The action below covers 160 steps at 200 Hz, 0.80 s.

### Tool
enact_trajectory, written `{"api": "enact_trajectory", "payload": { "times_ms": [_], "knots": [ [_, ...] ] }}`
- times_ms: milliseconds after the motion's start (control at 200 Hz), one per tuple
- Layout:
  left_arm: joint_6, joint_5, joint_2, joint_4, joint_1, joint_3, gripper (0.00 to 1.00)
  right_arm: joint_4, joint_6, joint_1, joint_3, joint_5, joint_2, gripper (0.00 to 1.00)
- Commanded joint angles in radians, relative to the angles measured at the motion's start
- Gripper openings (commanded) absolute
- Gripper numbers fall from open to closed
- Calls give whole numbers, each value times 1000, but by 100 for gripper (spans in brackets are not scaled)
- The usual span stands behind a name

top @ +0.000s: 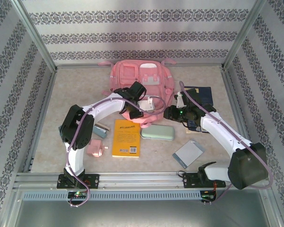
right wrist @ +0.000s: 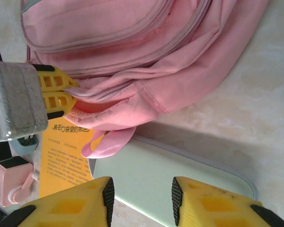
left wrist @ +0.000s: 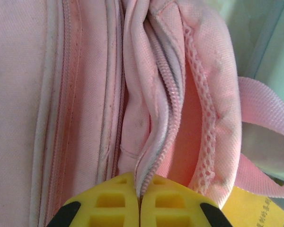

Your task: Pack books, pencil case, and school supplies into a backpack

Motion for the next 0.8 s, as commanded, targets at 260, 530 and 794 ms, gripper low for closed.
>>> {"api": "enact_trajectory", "payload": {
  "times_ms": [260, 530, 794],
  "knots": [
    [-381, 69, -140, 36, 82, 111, 0, 26, 104, -11, 22, 79, 68, 38],
    [-655, 203, -166, -73, 87, 225, 0, 41, 172, 11, 292, -22, 393, 39],
    [-901, 430, -149, -58, 74, 279, 0, 51, 183, -29, 507, -148, 530, 39]
  ]
}}
